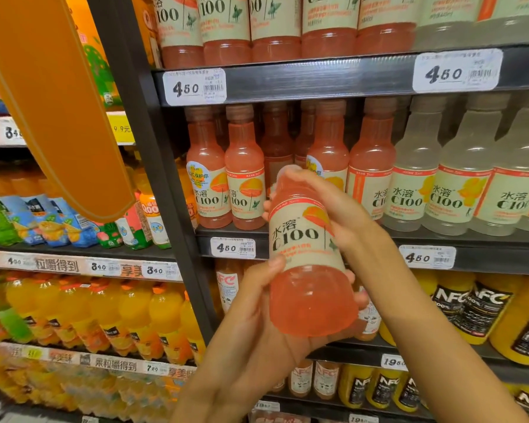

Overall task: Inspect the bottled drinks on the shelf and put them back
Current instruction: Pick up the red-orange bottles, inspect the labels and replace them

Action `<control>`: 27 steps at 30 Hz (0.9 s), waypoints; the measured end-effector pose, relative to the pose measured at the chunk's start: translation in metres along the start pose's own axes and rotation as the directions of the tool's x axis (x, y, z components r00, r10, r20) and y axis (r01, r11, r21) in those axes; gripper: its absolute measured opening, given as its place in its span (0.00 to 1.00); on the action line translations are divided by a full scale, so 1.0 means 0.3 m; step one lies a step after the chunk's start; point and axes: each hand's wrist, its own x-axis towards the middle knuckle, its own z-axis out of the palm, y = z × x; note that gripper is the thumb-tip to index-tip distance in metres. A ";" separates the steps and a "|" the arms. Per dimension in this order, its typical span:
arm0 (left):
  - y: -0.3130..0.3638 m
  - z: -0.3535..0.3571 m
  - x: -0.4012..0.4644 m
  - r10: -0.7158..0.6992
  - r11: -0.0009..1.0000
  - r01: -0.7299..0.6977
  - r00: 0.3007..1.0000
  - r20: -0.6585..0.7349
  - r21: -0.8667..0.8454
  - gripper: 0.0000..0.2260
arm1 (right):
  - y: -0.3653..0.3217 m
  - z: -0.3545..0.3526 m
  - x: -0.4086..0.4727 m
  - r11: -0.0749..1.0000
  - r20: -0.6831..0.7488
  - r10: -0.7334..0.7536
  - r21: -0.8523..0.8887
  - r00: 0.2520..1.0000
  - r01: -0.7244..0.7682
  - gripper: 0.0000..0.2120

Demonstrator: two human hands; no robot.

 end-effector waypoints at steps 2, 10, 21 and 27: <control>-0.024 -0.027 0.001 0.050 0.994 -0.060 0.992 0.113 0.094 0.27 | -0.022 -0.001 -0.002 0.997 0.047 -0.065 -0.031 0.997 0.066 0.12; -0.003 -0.188 0.113 0.175 0.806 -0.103 0.982 -0.068 0.582 0.36 | -0.043 -0.007 -0.010 0.867 0.159 -0.369 -0.296 0.916 0.401 0.16; 0.052 -0.208 0.277 0.552 0.466 -0.329 0.834 0.021 0.821 0.35 | -0.104 0.022 0.050 0.555 0.100 -0.568 -0.687 0.817 0.470 0.14; 0.044 -0.204 0.336 0.665 0.442 -0.348 0.745 -0.042 0.827 0.33 | -0.092 0.020 0.061 0.465 0.082 -0.604 -0.772 0.793 0.434 0.20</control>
